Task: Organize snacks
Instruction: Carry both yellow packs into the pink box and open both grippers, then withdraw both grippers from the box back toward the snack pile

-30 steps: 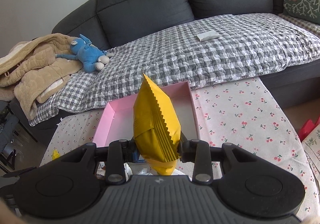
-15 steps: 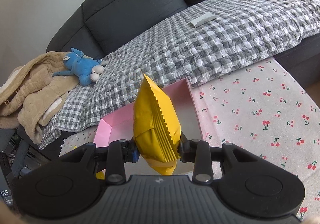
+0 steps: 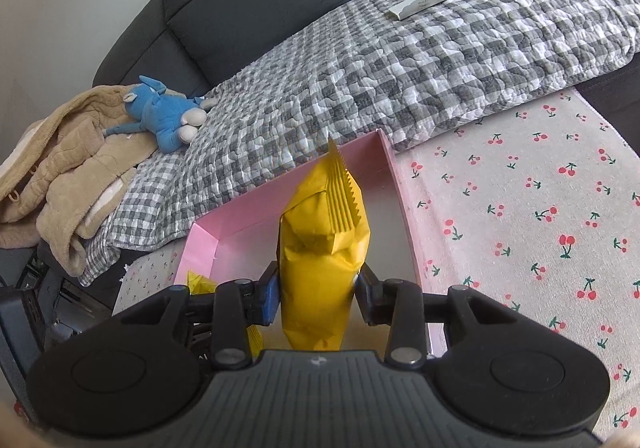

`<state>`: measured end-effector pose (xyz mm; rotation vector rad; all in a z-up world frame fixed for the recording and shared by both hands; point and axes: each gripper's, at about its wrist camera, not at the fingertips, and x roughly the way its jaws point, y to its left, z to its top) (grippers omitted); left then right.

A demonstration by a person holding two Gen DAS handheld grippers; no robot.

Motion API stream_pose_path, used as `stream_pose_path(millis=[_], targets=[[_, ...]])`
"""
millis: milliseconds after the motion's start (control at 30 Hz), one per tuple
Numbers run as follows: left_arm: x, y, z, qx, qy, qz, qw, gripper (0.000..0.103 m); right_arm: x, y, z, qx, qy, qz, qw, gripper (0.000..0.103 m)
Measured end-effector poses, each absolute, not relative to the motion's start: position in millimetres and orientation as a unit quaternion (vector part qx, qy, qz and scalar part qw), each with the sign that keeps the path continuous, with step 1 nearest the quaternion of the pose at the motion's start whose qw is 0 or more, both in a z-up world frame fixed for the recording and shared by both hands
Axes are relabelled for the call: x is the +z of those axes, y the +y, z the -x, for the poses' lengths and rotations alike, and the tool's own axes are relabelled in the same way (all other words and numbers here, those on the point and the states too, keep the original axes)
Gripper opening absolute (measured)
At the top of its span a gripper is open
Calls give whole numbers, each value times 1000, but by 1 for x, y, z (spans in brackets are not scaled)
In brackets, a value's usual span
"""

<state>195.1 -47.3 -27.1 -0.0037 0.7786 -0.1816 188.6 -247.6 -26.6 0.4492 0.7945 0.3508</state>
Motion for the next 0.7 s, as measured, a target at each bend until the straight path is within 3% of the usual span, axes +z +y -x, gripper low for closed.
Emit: stream_pose_path(millis=[67,133,267,700], targets=[[-29,-50,-196,-87,379,-7,921,78,-24,-250,-189,155,375,-202,891,48],[-29,-52,-196,-86,379,-14,921,85,-20,-254,-188,152,364,-203,896,66],[-24,-52,-193,-84,372,-13,924,90,-16,-262,-187,147,355,-215,898,67],[-4,-38,-158,-89,372,-14,924,94,-6,-257,-160,144,351,-190,906,87]])
